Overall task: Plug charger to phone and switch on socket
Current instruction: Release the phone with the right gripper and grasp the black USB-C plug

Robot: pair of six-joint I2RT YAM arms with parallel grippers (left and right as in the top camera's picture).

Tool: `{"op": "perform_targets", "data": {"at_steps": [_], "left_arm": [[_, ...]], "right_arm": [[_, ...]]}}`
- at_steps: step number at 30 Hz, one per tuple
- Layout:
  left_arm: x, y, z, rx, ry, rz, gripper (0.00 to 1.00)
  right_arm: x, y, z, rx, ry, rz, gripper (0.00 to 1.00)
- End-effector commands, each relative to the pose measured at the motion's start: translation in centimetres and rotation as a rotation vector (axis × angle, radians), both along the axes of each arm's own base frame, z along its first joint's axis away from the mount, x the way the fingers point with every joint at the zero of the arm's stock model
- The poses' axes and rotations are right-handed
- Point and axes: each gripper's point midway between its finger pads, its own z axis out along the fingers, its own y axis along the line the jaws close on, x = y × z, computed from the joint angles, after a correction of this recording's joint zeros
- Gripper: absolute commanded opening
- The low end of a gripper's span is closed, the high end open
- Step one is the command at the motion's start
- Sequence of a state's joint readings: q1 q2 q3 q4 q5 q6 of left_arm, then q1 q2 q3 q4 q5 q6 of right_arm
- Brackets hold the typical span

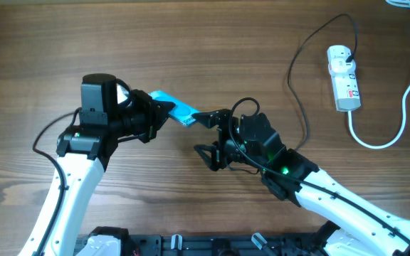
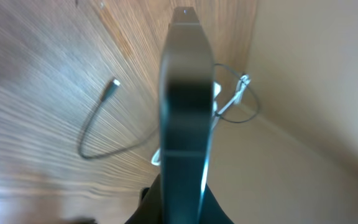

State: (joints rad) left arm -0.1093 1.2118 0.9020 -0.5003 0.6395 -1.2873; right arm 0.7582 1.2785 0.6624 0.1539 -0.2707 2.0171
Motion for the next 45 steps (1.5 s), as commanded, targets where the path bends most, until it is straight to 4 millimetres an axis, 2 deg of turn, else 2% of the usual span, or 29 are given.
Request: {"op": "perform_targets", "data": {"at_steps": [1,3,4,6,8,11,14,16,17,20,23,27,29,30,31,33,36,37,39,40,43,45], "left_arm": [[-0.3,0.4,0.0,0.198,-0.238,-0.218,0.04],[-1.4,0.5,-1.0,0.255,-0.248,-0.302,0.04],[-1.9,0.5,-1.4,0.269,-0.238,-0.326,0.04],[-2.1,0.6,-1.5,0.267,-0.227,-0.328,0.04],[-2.1,0.6,-1.5,0.267,-0.226,-0.327,0.04],[-2.3,0.6,-1.7,0.266,-0.215,-0.329,0.05],[-2.7,0.6,-1.9,0.265,-0.196,-0.332,0.08],[-2.8,0.6,-2.0,0.264,-0.187,-0.332,0.04],[-2.9,0.6,-2.1,0.264,-0.181,-0.333,0.04],[-2.9,0.6,-2.1,0.263,-0.178,-0.332,0.04],[-2.9,0.6,-2.1,0.263,-0.179,-0.331,0.04],[-2.9,0.6,-2.1,0.263,-0.179,-0.331,0.04],[-2.9,0.6,-2.1,0.263,-0.179,-0.331,0.04],[-2.9,0.6,-2.1,0.263,-0.179,-0.331,0.04],[-2.9,0.6,-2.1,0.263,-0.178,-0.332,0.04],[-2.9,0.6,-2.1,0.263,-0.179,-0.331,0.04],[-2.9,0.6,-2.1,0.263,-0.178,-0.332,0.04],[-2.9,0.6,-2.1,0.263,-0.179,-0.331,0.05],[-2.9,0.6,-2.1,0.263,-0.179,-0.331,0.04],[-2.9,0.6,-2.1,0.263,-0.178,-0.332,0.04],[-2.9,0.6,-2.1,0.251,-0.161,-0.315,0.04],[-2.9,0.6,-2.1,0.251,-0.161,-0.315,0.04]], "right_arm": [[0.5,-2.1,-2.6,-0.318,-0.263,0.096,0.99],[1.1,-3.9,-3.9,-0.540,-0.421,0.167,1.00],[1.6,-4.2,-3.7,-0.663,-0.591,0.268,0.99],[1.6,-4.7,-4.3,-0.855,-0.806,0.458,1.00],[1.1,-6.3,-5.9,-1.019,-0.866,0.606,0.98],[2.1,-8.2,-6.6,-1.205,-0.911,0.658,0.76],[3.2,-8.9,-9.1,-1.286,-0.884,0.710,0.67],[4.2,-9.8,-12.0,-1.271,-0.805,0.734,0.63],[4.3,-9.6,-12.9,-1.226,-0.789,0.753,0.62],[5.0,-8.9,-13.6,-1.151,-0.803,0.745,0.58],[5.0,-8.8,-14.0,-1.159,-0.814,0.769,0.55],[5.4,-9.2,-17.5,-1.195,-0.756,0.793,0.49],[6.3,-11.3,-18.1,-1.312,-0.685,0.723,0.41],[6.2,-11.8,-18.2,-1.332,-0.671,0.726,0.33],[5.6,-12.0,-18.6,-1.325,-0.643,0.745,0.29],[4.3,-11.5,-19.3,-1.267,-0.620,0.805,0.30],[3.5,-10.4,-19.4,-1.197,-0.629,0.840,0.33],[3.3,-10.6,-19.6,-1.199,-0.621,0.847,0.29],[2.9,-11.0,-20.3,-1.205,-0.590,0.864,0.09],[2.7,-11.2,-20.4,-1.207,-0.566,0.857,0.04],[1.2,-12.1,-21.1,-1.196,-0.466,0.865,0.04],[0.6,-11.1,-20.1,-1.126,-0.479,0.886,0.04]]}}
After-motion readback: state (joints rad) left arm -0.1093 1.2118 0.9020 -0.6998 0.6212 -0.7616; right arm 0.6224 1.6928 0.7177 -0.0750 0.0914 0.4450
